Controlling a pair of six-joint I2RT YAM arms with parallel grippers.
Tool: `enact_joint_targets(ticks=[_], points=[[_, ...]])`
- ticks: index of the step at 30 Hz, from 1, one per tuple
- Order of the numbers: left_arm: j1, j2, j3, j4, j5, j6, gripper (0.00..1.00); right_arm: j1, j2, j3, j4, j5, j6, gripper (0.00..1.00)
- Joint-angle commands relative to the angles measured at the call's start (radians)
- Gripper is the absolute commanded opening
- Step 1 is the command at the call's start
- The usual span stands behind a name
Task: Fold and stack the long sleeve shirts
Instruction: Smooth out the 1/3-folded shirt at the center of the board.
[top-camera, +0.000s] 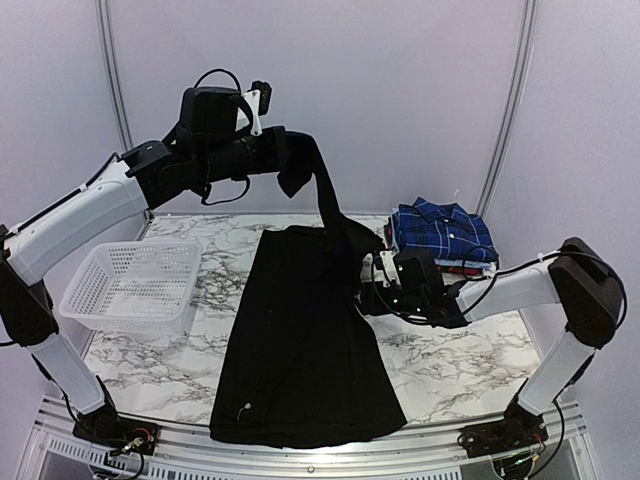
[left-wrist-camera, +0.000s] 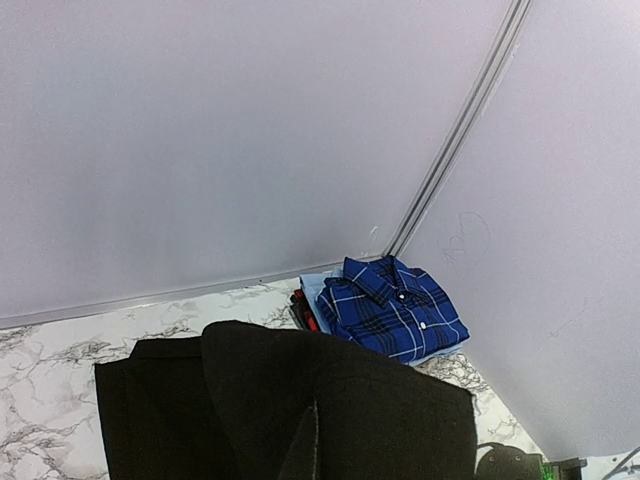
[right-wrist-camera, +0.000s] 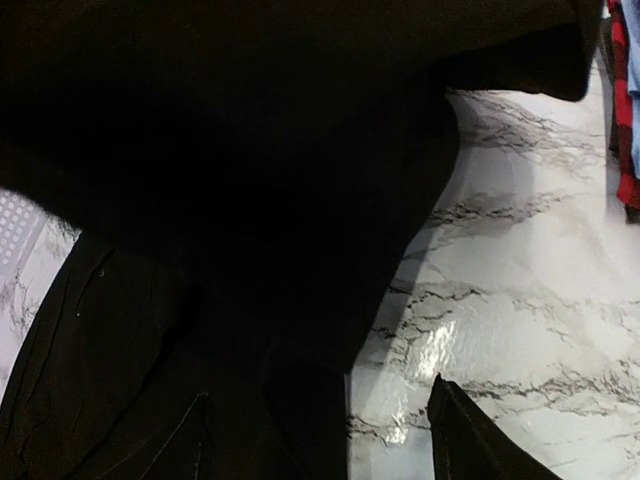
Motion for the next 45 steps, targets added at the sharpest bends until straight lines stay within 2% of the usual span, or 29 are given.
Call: enact_joint_targets(ticks=[1,4,6,10,12,16,22,29,33,36,42,45], points=[[0.009,-0.011,0.031,-0.012,0.006,0.025,0.0,0.014,0.069,0.105,0.094,0.062,-0.008,0.65],[0.012,-0.017,0.025,-0.015,-0.001,0.027,0.0,0.014,0.108,0.131,0.103,0.109,0.004,0.55],[0.014,-0.023,0.023,-0.015,-0.004,0.027,0.0,0.014,0.129,0.144,0.111,0.144,0.009,0.45],[0.021,-0.041,0.016,-0.017,-0.028,0.031,0.0,0.014,0.166,0.2,0.017,0.22,0.009,0.07],[0.028,-0.058,0.004,-0.02,-0.044,0.033,0.0,0.011,0.164,0.213,-0.037,0.269,-0.007,0.0],[0.048,-0.104,-0.045,-0.022,-0.077,0.033,0.0,-0.005,0.144,0.221,-0.128,0.342,-0.042,0.0],[0.063,-0.206,-0.178,-0.043,-0.166,0.025,0.0,-0.013,0.143,0.222,-0.21,0.364,-0.07,0.02],[0.068,-0.361,-0.414,-0.087,-0.215,-0.016,0.0,-0.017,0.111,0.169,-0.204,0.271,-0.081,0.29],[0.068,-0.475,-0.568,-0.098,-0.156,-0.02,0.0,-0.017,0.059,0.151,-0.208,0.193,-0.1,0.47],[0.069,-0.563,-0.665,-0.133,-0.141,-0.033,0.0,-0.02,0.012,0.152,-0.208,0.138,-0.118,0.57],[0.068,-0.664,-0.759,-0.247,-0.195,-0.091,0.0,-0.078,0.021,0.218,-0.213,0.049,-0.079,0.59],[0.068,-0.689,-0.792,-0.268,-0.146,-0.112,0.0,-0.096,0.095,0.291,-0.221,0.015,-0.071,0.57]])
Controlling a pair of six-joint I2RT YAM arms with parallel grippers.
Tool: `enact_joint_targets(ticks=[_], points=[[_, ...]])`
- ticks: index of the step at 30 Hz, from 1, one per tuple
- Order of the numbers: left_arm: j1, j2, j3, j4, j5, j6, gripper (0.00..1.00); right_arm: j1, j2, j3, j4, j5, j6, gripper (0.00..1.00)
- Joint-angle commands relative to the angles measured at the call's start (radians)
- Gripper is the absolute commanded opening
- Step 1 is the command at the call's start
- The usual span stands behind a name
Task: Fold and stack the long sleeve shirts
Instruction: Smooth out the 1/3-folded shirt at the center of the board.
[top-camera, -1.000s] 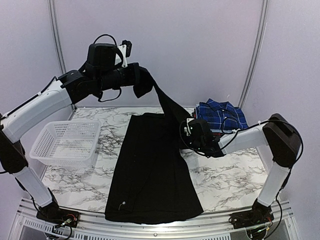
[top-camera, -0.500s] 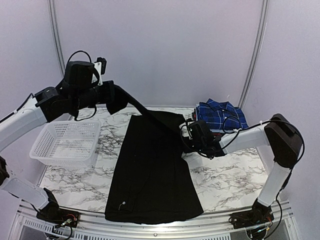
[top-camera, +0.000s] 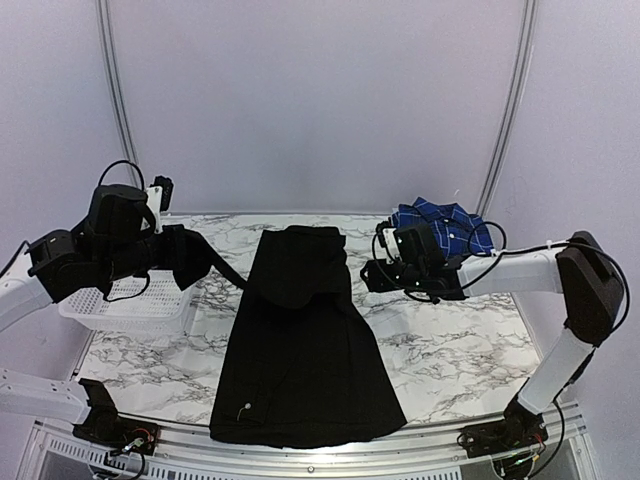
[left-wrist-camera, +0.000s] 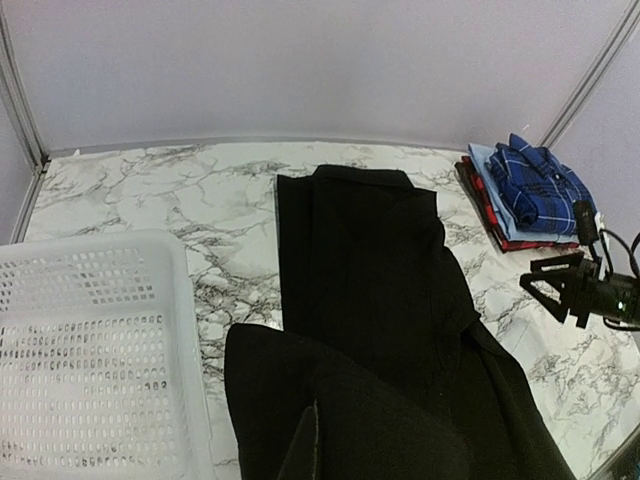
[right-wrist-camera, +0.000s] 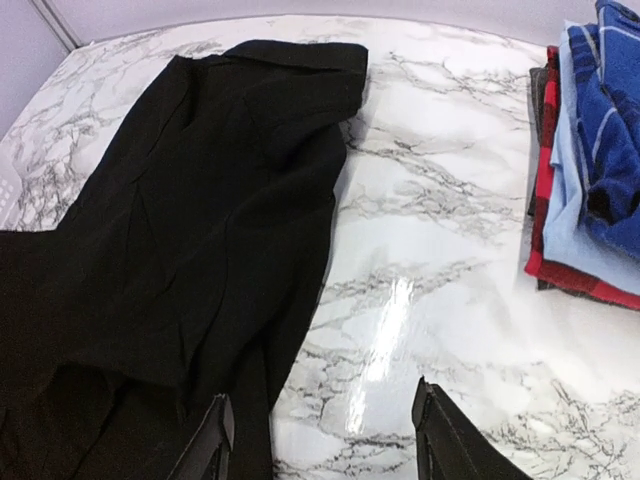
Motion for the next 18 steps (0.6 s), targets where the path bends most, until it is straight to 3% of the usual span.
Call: enact_joint_targets(ticks=[1,10,18], points=[[0.006,-0.043,-0.044,-0.077,0.035,-0.046,0.0,-0.031,0.098,0.133,-0.014,-0.078,0.022,0.56],[0.006,-0.06,-0.068,-0.097,0.092,-0.053,0.0,-0.095,0.403,0.448,-0.018,-0.203,0.072,0.53],[0.007,-0.048,-0.052,-0.109,0.108,-0.045,0.0,-0.138,0.561,0.621,-0.03,-0.259,0.068,0.56]])
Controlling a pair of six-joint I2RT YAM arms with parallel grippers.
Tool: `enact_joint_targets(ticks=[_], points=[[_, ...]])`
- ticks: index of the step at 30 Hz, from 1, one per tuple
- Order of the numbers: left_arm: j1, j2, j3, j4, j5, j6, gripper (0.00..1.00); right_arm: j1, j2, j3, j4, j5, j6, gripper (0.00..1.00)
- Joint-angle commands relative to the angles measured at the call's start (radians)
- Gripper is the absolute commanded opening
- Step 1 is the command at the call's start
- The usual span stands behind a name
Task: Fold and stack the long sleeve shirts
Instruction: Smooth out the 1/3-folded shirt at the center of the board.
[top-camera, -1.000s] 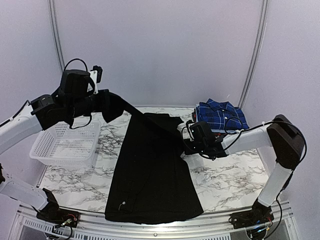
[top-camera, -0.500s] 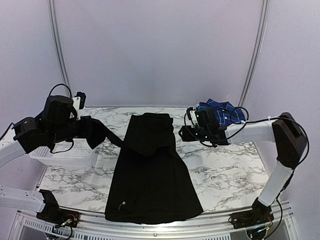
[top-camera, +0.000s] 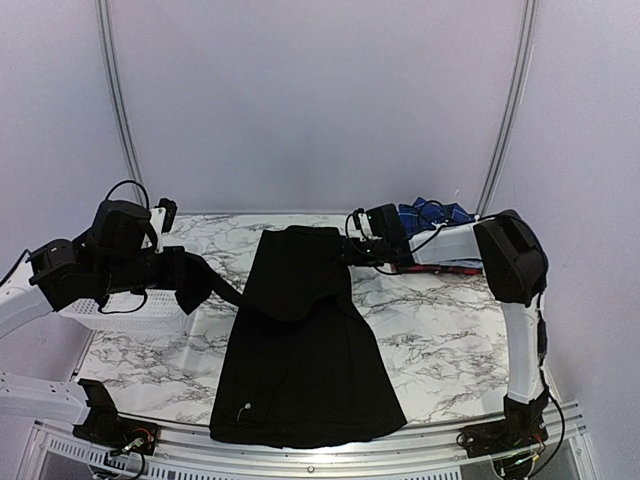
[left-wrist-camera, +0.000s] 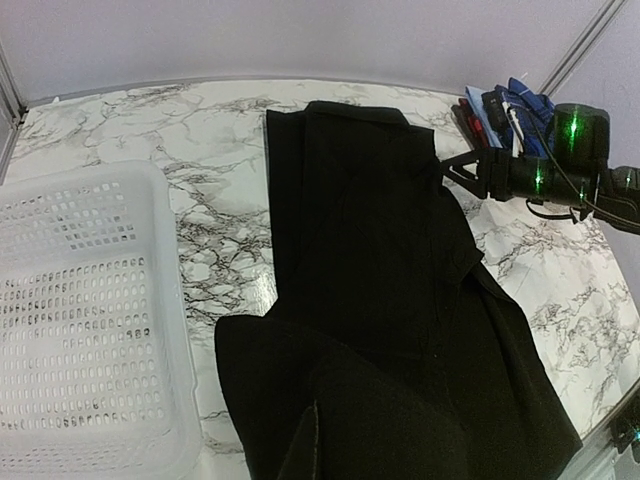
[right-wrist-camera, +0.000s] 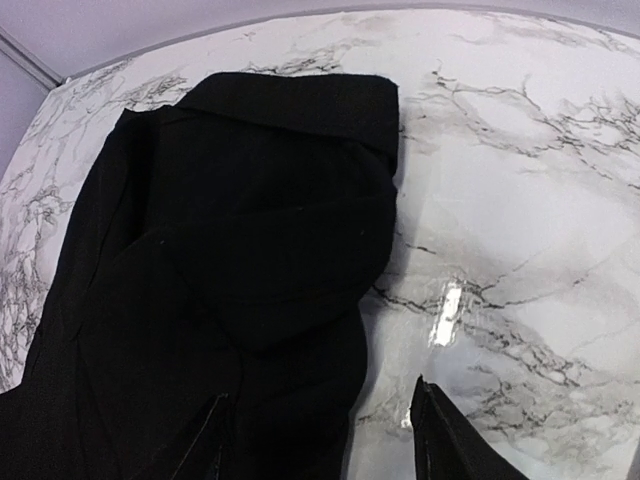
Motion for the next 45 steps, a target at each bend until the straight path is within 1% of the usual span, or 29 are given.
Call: enact_joint_targets(ticks=[1,3,6,13,16,22,24,27,28,32,36,38,42,44,45], points=[[0.005,-0.003,0.023,-0.022,0.02,0.005,0.0,-0.018,0.041,0.098,-0.01,-0.044,0.006,0.58],[0.006,0.004,0.031,-0.021,0.023,0.007,0.0,-0.023,0.056,0.121,-0.006,-0.049,0.003,0.6],[0.006,0.016,0.046,-0.02,0.025,0.014,0.0,-0.037,0.096,0.178,-0.019,-0.072,0.007,0.61],[0.006,0.038,0.078,-0.021,0.024,0.03,0.0,-0.052,0.182,0.281,-0.044,-0.12,0.023,0.59],[0.005,0.046,0.089,-0.021,0.024,0.033,0.0,-0.053,0.199,0.301,-0.052,-0.118,0.027,0.51],[0.005,0.06,0.105,-0.021,0.042,0.043,0.0,-0.06,0.206,0.332,-0.084,-0.067,0.01,0.31],[0.006,0.064,0.112,-0.019,0.058,0.05,0.0,-0.063,0.21,0.347,-0.09,-0.051,0.0,0.21],[0.004,0.072,0.129,-0.019,0.091,0.068,0.0,-0.071,0.23,0.392,-0.113,-0.036,-0.017,0.1],[0.005,0.075,0.138,-0.018,0.108,0.077,0.0,-0.074,0.239,0.408,-0.119,-0.034,-0.021,0.07],[0.0,0.09,0.172,0.0,0.198,0.127,0.0,-0.091,0.281,0.475,-0.136,-0.028,-0.035,0.04],[-0.001,0.11,0.199,0.019,0.261,0.167,0.0,-0.106,0.322,0.522,-0.142,-0.024,-0.042,0.04],[-0.001,0.124,0.205,0.038,0.27,0.178,0.0,-0.115,0.335,0.536,-0.149,-0.014,-0.044,0.08],[-0.002,0.178,0.217,0.09,0.267,0.18,0.0,-0.137,0.318,0.529,-0.182,-0.032,-0.036,0.34],[-0.001,0.215,0.241,0.106,0.207,0.161,0.0,-0.132,0.257,0.479,-0.191,-0.029,-0.052,0.42],[-0.002,0.234,0.258,0.109,0.16,0.146,0.0,-0.129,0.214,0.41,-0.186,-0.027,-0.058,0.45]])
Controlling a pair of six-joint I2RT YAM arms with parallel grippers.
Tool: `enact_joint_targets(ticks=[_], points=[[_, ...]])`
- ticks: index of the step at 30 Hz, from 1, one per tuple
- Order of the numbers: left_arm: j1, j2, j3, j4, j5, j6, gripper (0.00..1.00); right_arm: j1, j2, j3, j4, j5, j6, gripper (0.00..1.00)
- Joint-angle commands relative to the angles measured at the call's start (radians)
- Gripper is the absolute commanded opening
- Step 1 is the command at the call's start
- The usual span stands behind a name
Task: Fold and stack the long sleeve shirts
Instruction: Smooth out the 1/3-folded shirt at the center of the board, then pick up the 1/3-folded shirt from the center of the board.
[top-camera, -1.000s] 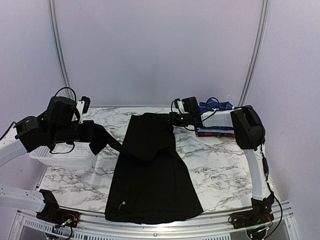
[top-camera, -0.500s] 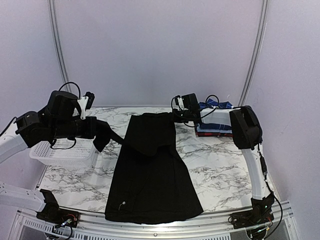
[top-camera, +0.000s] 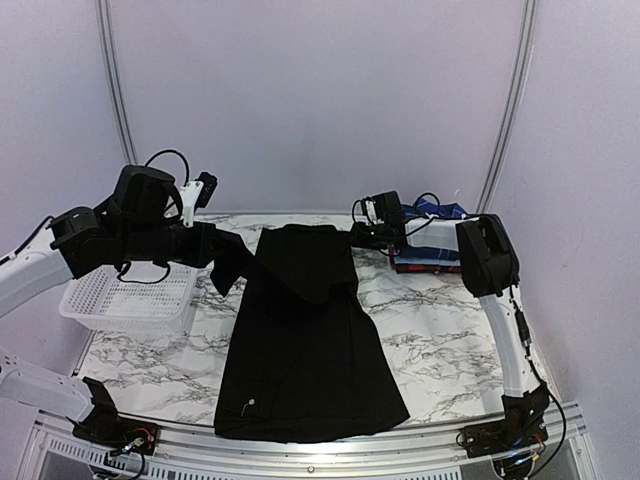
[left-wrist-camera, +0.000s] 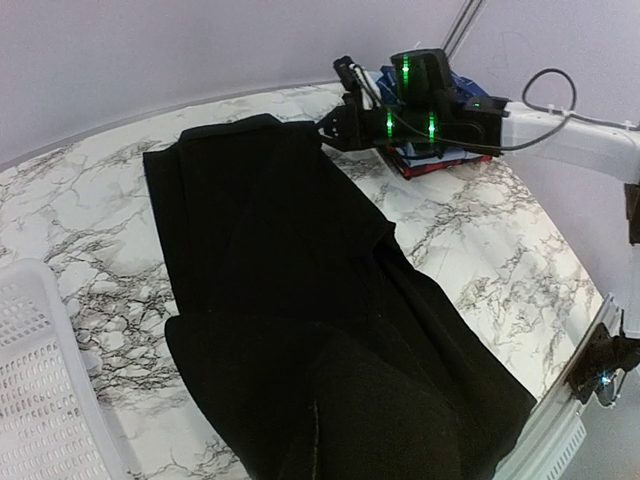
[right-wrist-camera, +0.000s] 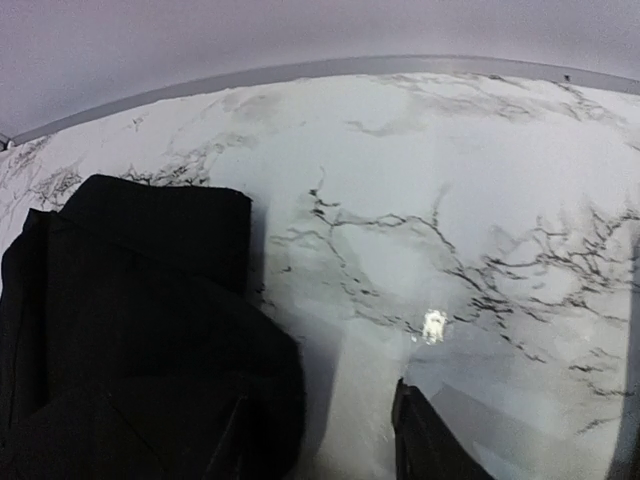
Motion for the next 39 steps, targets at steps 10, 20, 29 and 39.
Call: enact_joint_targets(ticks=[10,20,29,39], points=[[0.011,0.276,0.356,0.087,-0.332,0.032,0.0,0.103,-0.729,-0.824,0.063,0.039,0.05,0.53],[0.035,0.463,0.605,0.225,-0.367,0.196,0.0,0.41,-1.176,-1.226,-0.132,0.202,0.325,0.47],[0.064,0.498,0.62,0.37,-0.33,0.252,0.0,0.772,-1.424,-1.381,-0.42,0.296,0.7,0.42],[0.067,0.515,0.615,0.452,-0.276,0.24,0.0,0.993,-1.44,-1.43,-0.539,0.332,0.958,0.35]])
